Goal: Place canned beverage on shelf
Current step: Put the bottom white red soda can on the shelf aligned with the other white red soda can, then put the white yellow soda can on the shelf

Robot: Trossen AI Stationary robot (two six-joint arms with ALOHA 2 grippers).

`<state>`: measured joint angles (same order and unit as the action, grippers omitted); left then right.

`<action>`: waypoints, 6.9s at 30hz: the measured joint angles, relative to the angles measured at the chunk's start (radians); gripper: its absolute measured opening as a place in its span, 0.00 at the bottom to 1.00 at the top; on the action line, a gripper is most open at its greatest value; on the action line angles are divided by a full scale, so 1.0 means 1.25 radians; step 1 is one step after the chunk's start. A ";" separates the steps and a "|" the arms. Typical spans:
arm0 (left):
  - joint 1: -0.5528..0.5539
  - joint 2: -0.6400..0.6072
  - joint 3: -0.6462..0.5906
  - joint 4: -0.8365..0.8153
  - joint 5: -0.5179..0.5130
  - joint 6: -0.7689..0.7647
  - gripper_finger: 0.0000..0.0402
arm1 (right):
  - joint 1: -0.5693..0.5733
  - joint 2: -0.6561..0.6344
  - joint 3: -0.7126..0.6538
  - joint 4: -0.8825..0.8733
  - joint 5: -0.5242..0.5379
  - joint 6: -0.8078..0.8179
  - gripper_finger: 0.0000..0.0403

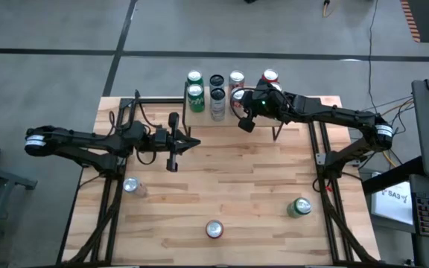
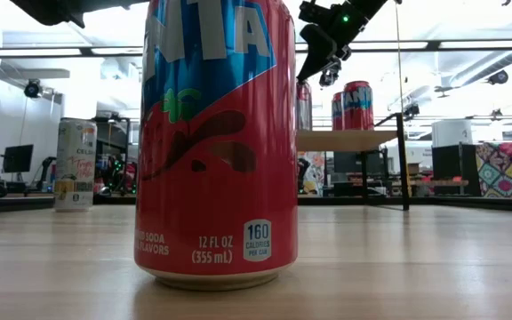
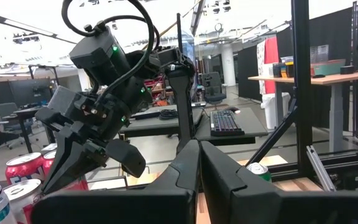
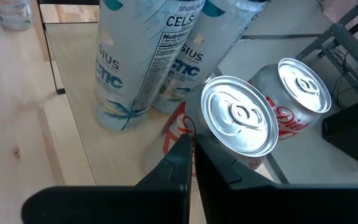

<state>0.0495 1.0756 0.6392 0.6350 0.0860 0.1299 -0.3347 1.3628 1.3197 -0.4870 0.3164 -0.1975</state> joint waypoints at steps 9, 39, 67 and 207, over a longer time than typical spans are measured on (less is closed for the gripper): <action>0.000 0.000 0.000 0.000 0.000 0.000 0.00 | -0.006 0.000 -0.001 0.001 0.000 -0.003 0.02; 0.000 0.000 0.000 -0.007 0.000 0.000 0.00 | -0.030 -0.002 -0.004 -0.015 -0.001 -0.003 0.02; 0.000 0.000 0.000 -0.007 0.000 0.000 0.00 | -0.031 -0.001 -0.005 -0.064 0.001 0.012 0.02; -0.017 -0.001 0.003 -0.016 0.006 -0.161 0.00 | 0.178 -0.091 0.038 -0.130 -0.004 0.129 0.02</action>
<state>0.0284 1.0744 0.6435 0.6155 0.0941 -0.0716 -0.1126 1.2490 1.3670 -0.6489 0.3115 -0.0357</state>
